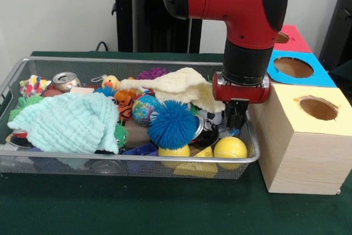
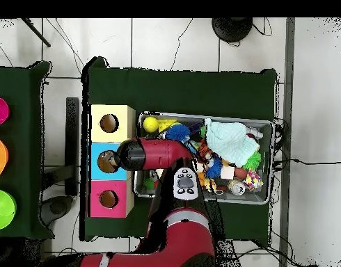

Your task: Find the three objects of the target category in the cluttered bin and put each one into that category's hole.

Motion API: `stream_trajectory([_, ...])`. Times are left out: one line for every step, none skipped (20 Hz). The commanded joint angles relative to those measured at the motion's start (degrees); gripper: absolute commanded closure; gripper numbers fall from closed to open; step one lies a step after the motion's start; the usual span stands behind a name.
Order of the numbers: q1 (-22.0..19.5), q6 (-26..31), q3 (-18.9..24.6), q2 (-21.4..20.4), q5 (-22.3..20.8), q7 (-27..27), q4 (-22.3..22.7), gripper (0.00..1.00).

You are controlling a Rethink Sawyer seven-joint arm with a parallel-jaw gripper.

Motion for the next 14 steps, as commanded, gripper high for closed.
stream_trajectory([-1.7, -7.8, 1.7, 4.7, 0.6, 10.7, 2.5, 1.0])
stream_trajectory([-1.7, -7.6, 1.5, 4.4, 0.6, 10.6, 2.3, 1.0])
stream_trajectory([-1.8, -7.3, 1.5, 4.5, 0.5, 10.4, 2.0, 1.0])
stream_trajectory([-1.7, -7.4, 1.5, 4.5, 0.1, 9.9, 2.0, 1.0])
stream_trajectory([-2.1, -8.1, 1.9, 4.6, -0.4, 9.3, 1.9, 1.0])
stream_trajectory([-2.3, -8.6, 1.9, 4.6, -0.4, 9.5, 2.1, 0.0])
stream_trajectory([-2.3, -8.7, 1.9, 4.6, -0.5, 9.4, 2.2, 0.0])
stream_trajectory([-2.4, -8.7, 1.9, 4.5, -0.5, 9.4, 2.3, 0.0])
stream_trajectory([-2.4, -8.8, 1.9, 4.4, -0.6, 9.3, 2.4, 0.0])
stream_trajectory([-2.5, -8.5, 1.7, 4.3, -0.6, 9.2, 2.4, 0.0])
stream_trajectory([-2.6, -8.3, 1.7, 4.1, -0.6, 9.0, 2.6, 0.0])
stream_trajectory([-2.9, -7.8, 1.9, 3.8, -0.6, 8.5, 2.6, 0.0])
stream_trajectory([-3.3, -7.2, 2.0, 3.4, -0.6, 8.1, 2.7, 0.0])
stream_trajectory([-3.7, -5.9, 2.0, 2.8, -0.8, 7.3, 2.7, 0.0])
